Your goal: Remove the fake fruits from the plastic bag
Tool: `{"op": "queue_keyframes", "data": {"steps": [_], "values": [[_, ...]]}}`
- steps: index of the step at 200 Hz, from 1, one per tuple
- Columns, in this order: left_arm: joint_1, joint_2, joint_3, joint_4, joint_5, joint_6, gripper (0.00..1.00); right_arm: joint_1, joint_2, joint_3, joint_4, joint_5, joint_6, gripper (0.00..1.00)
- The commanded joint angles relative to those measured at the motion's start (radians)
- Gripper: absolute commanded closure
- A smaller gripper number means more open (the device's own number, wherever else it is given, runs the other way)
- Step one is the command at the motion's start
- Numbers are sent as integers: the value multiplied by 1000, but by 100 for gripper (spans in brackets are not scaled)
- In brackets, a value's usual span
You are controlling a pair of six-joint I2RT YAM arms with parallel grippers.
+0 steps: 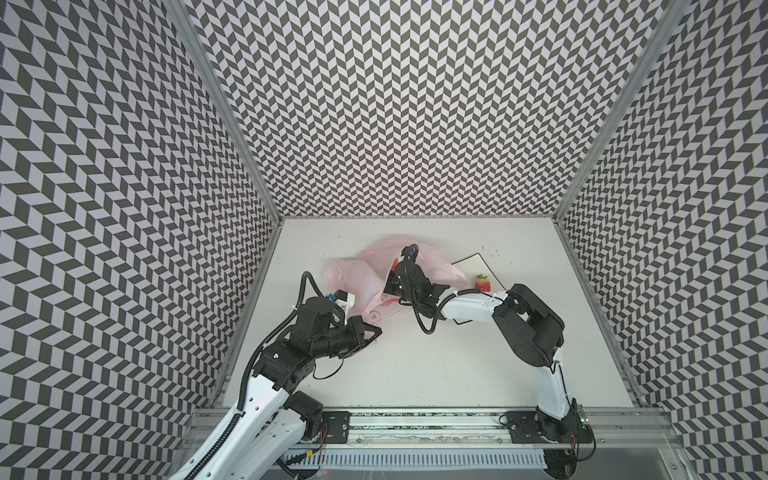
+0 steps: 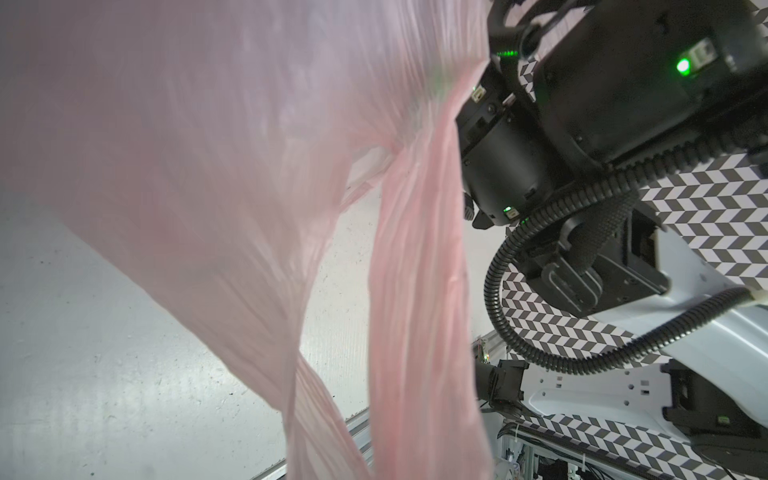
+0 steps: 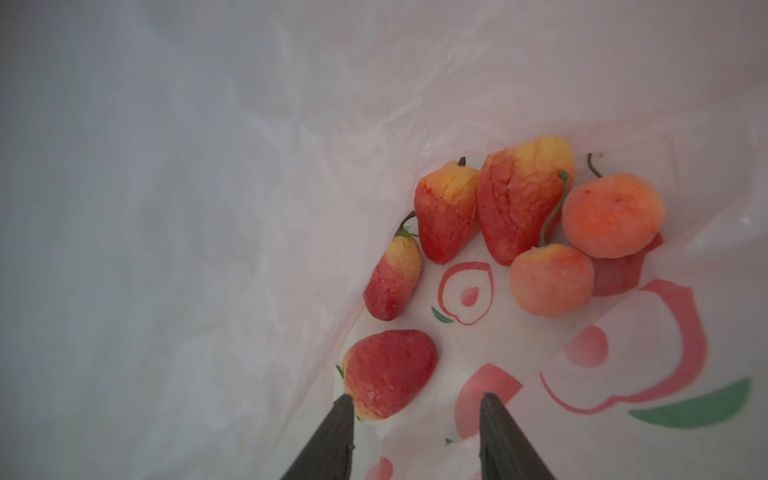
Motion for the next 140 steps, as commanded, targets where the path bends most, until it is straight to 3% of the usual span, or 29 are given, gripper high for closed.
{"op": "queue_keyframes", "data": {"steps": [1, 31, 54, 82, 140], "values": [[-12, -22, -13, 66, -50, -19, 100, -6, 49, 24, 98, -14, 24, 52], [-12, -46, -31, 110, -44, -13, 100, -13, 100, 50, 135, 42, 7, 50], [-18, -89, -46, 141, -31, -22, 100, -13, 142, 85, 109, 129, 17, 43], [-23, -141, -57, 167, -7, -8, 100, -12, 221, 198, -33, 222, 76, 37], [-24, -174, -29, 209, 45, 38, 100, 3, 346, 319, -176, 304, 104, 28]]}}
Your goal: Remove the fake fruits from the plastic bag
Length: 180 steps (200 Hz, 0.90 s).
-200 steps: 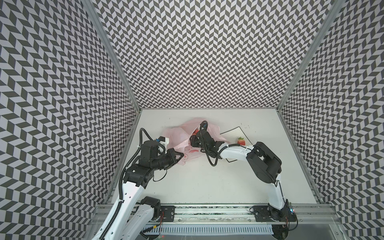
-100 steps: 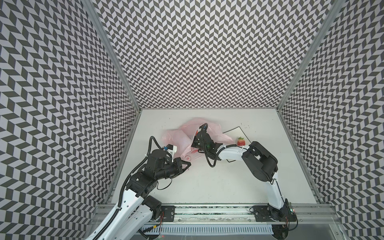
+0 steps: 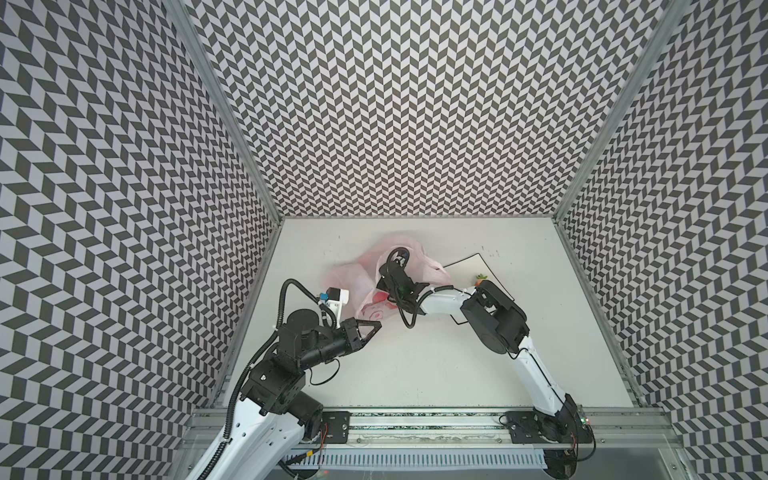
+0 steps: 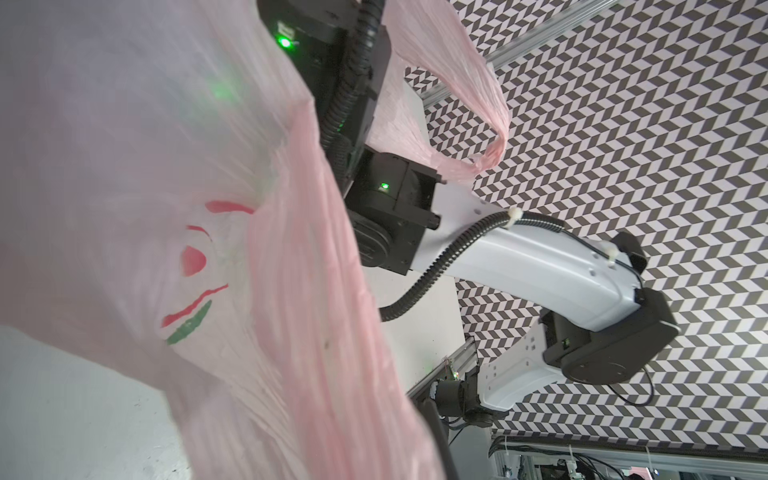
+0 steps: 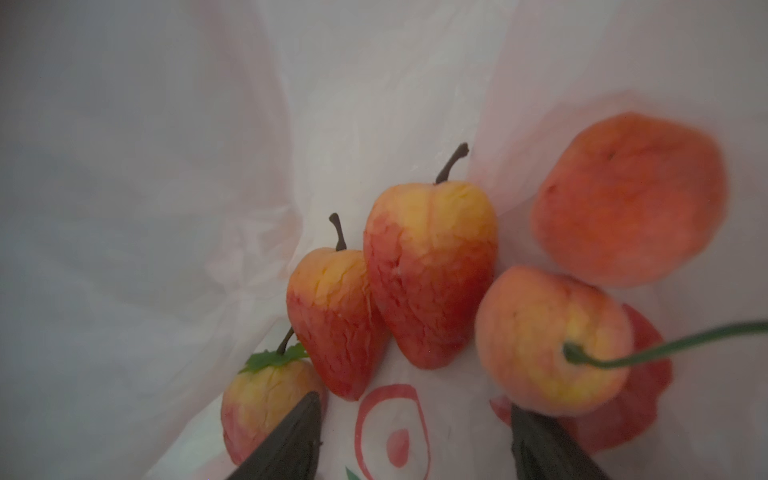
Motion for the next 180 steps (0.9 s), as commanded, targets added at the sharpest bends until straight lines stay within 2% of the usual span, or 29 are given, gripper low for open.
{"op": "queue_keyframes", "data": {"steps": [1, 27, 53, 72, 87, 108, 131, 154, 180], "values": [[-3, -9, 24, 55, 38, 29, 100, 8, 61, 38, -91, 64, 33, 28], [-3, -62, 29, 83, 53, 37, 100, 10, 113, 100, -168, 77, 26, 34], [-3, -91, 23, 95, 45, 42, 100, 12, 111, 83, -157, 68, -16, 50], [-3, -114, 13, 74, -10, 34, 100, 12, 61, 7, -85, 48, -68, 63], [-3, -145, -6, 33, -103, 19, 100, 12, 14, -52, -27, 20, -107, 70], [-3, -216, -59, -13, -239, -27, 100, 14, -47, -127, 15, -23, -148, 74], [-3, -288, -109, -33, -328, -59, 100, 14, -128, -239, 72, -77, -170, 76], [-3, -327, -144, -27, -366, -69, 100, 15, -212, -352, 122, -120, -181, 76], [-4, -307, -167, 3, -353, -41, 100, 15, -289, -451, 166, -164, -180, 77]]}}
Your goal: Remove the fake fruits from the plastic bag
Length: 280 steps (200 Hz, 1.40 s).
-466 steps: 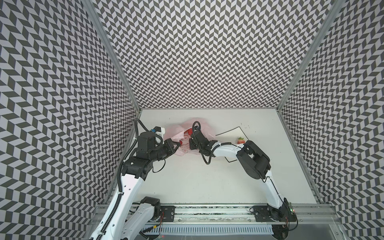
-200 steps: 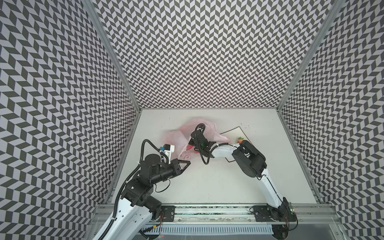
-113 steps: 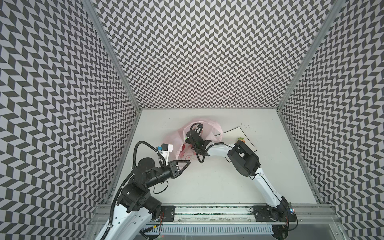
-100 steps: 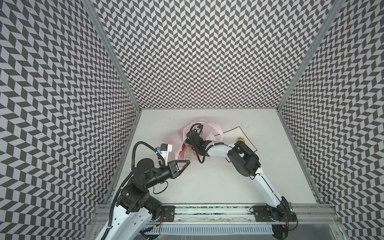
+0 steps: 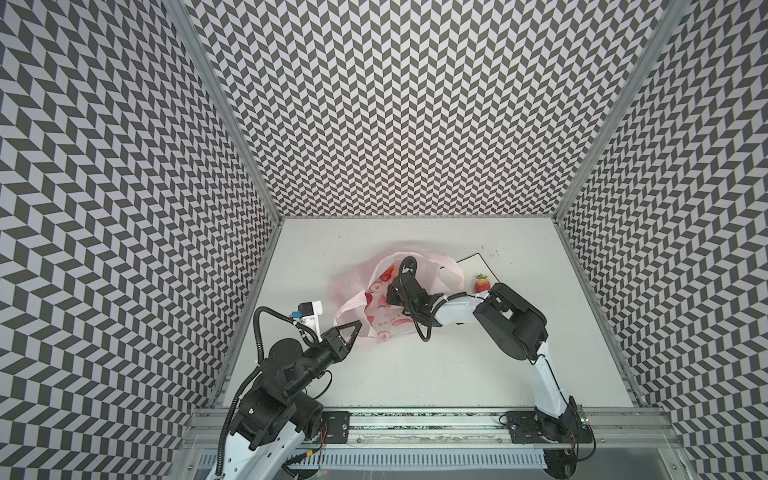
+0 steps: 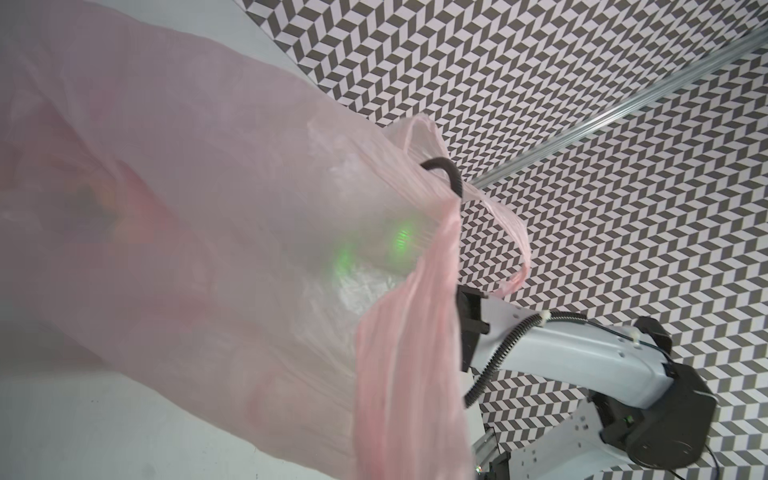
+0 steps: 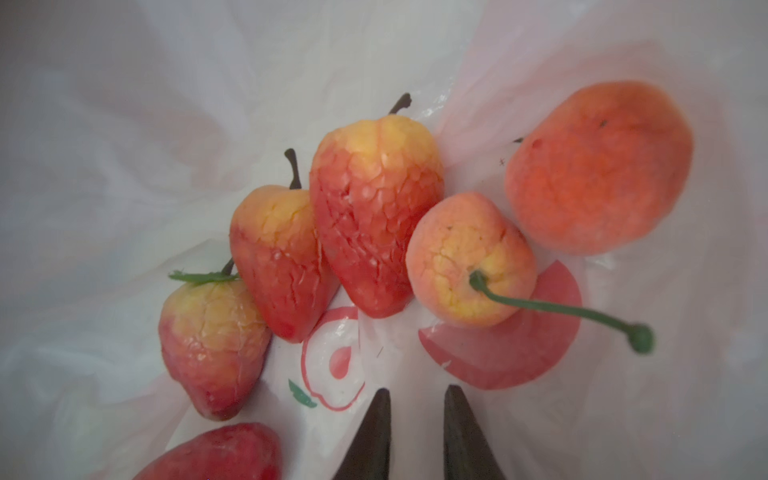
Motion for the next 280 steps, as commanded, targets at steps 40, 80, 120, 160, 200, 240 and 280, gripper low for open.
{"op": "queue_keyframes", "data": {"steps": [40, 80, 120, 160, 200, 240, 280], "values": [[-4, 79, -35, 68, 11, 46, 100, 5, -179, -158, 145, -140, -27, 77], [-3, 134, -68, 149, 56, 59, 100, 5, -215, -174, 208, -166, -54, 77], [-3, 170, -66, 174, 41, 76, 100, 5, -215, -137, 222, -204, -30, 77], [-3, 215, -96, 258, 8, 53, 100, 5, -301, -175, 132, -240, -40, 77], [-3, 203, -104, 280, -45, 39, 100, 3, -443, -284, 43, -269, -94, 77], [-3, 165, -114, 281, -99, 38, 100, 2, -583, -337, -106, -305, -165, 77], [-3, 164, -131, 322, -100, 52, 100, 3, -787, -455, -179, -383, -240, 77]]}}
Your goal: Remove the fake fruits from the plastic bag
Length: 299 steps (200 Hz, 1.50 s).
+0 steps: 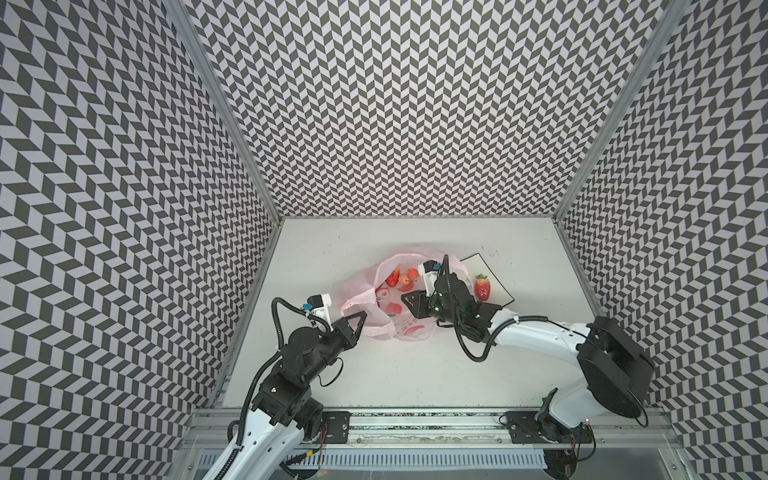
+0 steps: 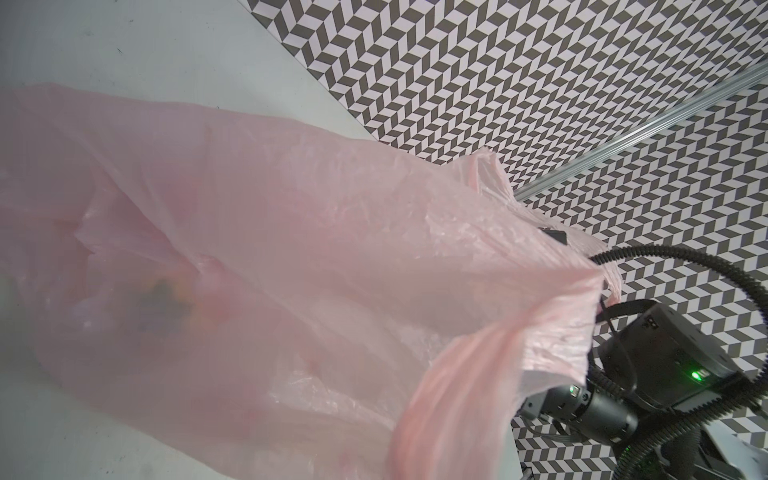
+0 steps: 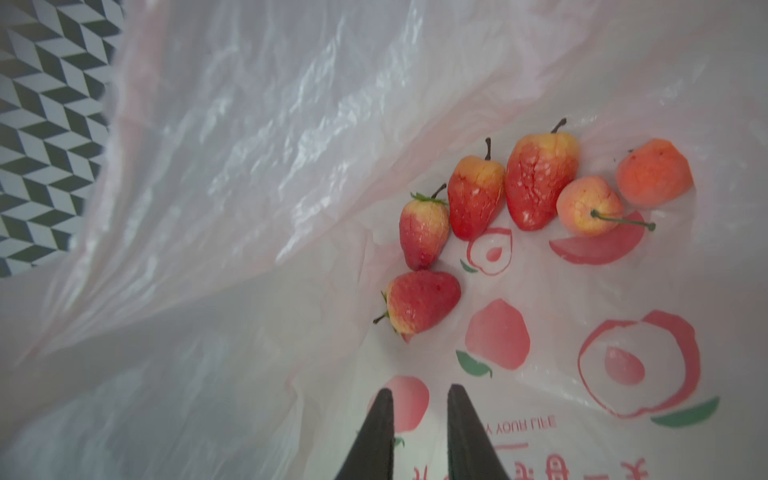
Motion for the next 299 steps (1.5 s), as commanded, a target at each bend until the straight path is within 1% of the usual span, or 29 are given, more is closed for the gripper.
{"op": "queue_keyframes", "data": {"steps": [1, 12, 38, 50, 62, 69, 78, 90, 111, 133, 146, 164, 180, 213, 231, 253, 278, 299], "values": [[-3, -8, -18, 51, -29, 8, 100, 3, -128, -62, -47, -64, -73, 77], [-3, -9, -20, 64, -29, 14, 100, 5, -191, -86, -78, -96, -113, 77], [-3, -8, -23, 82, -29, 28, 100, 5, -337, -129, -173, -110, -189, 77], [-3, -9, -26, 85, -32, 33, 100, 5, -398, -164, -197, -77, -198, 78], [-4, -11, -27, 83, -34, 42, 100, 4, -448, -206, -204, 3, -182, 79], [-3, -14, -27, 72, -36, 47, 100, 4, -472, -227, -199, 27, -173, 79], [-3, -20, -28, 55, -36, 48, 100, 4, -489, -242, -187, 40, -168, 79], [-3, -32, -32, 32, -33, 50, 100, 5, -480, -247, -145, 17, -162, 79], [-3, -58, -37, -10, -24, 47, 100, 11, -384, -217, -51, -44, -151, 78], [-3, -83, -33, -60, -16, 37, 100, 33, -227, -130, -19, -46, -162, 77], [-4, -91, -36, -82, -5, 27, 100, 52, -147, -94, 30, 2, -164, 75], [-3, -94, -44, -109, 22, 13, 100, 57, -43, -53, 79, 113, -104, 70], [-4, -90, -48, -135, 44, 5, 100, 57, 45, -2, 88, 210, -55, 63], [-3, -74, -61, -177, 74, -6, 100, 57, 221, 97, 86, 397, 52, 51], [-4, -68, -69, -178, 85, -13, 100, 57, 298, 144, 95, 449, 86, 47], [-5, -59, -73, -184, 89, -22, 100, 57, 384, 213, 74, 478, 103, 42], [-6, -36, -73, -196, 88, -37, 100, 58, 449, 253, 70, 521, 151, 39], [-9, -18, -67, -205, 90, -41, 100, 55, 481, 263, 122, 558, 181, 36]]}}
